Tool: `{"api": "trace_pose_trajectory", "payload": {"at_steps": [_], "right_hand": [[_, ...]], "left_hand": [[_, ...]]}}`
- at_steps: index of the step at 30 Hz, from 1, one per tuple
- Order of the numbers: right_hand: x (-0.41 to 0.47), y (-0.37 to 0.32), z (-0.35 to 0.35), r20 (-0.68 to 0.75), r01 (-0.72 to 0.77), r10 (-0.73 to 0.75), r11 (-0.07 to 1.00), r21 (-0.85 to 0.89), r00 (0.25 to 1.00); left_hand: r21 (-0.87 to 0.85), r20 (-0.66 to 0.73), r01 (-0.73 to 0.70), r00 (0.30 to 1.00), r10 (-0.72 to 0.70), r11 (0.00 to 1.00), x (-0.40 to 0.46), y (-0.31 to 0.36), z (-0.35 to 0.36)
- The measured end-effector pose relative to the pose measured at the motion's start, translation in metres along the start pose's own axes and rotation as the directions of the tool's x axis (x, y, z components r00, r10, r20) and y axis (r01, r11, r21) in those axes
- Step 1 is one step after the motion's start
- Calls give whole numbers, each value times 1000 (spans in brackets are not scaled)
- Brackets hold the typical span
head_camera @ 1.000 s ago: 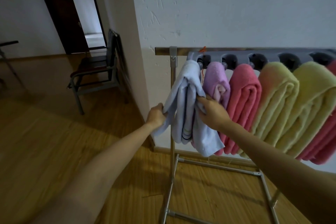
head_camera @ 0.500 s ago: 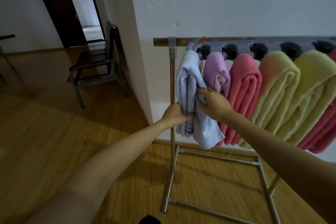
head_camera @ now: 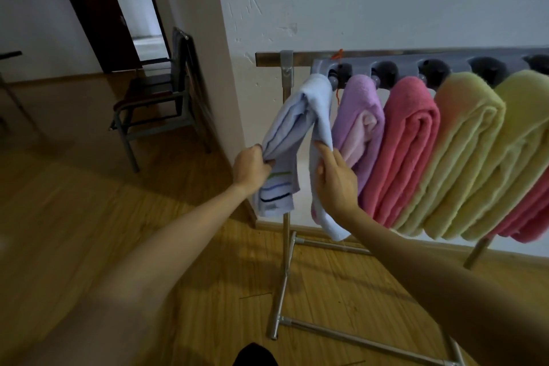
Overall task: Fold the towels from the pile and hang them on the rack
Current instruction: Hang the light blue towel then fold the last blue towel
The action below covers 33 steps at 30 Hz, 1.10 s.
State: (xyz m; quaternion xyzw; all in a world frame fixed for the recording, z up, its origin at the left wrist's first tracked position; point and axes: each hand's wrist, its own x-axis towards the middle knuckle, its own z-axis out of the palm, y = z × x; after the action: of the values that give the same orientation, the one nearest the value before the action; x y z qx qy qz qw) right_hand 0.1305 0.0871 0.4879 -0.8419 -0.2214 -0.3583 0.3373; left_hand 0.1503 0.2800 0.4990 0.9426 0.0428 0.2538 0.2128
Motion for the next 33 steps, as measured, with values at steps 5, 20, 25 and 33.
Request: {"api": "trace_pose_trajectory", "payload": {"at_steps": [5,20,25,33], "right_hand": [[7,-25,18,3,-127,134,934,334,991],[15,8,18,132,-193,185,980,43,974],[10,16,3,193,-115,101,991,64,976],[15,19,-12,278,-73,49,994,77,959]], "left_hand": [[37,31,-20,999,19,999,9,-3,-18],[58,12,-72,997,71,996,-1,10,9],[69,20,-56,998,55,996,-15,31,22],[129,-44,34,999,-29,991,-24,46,27]]}}
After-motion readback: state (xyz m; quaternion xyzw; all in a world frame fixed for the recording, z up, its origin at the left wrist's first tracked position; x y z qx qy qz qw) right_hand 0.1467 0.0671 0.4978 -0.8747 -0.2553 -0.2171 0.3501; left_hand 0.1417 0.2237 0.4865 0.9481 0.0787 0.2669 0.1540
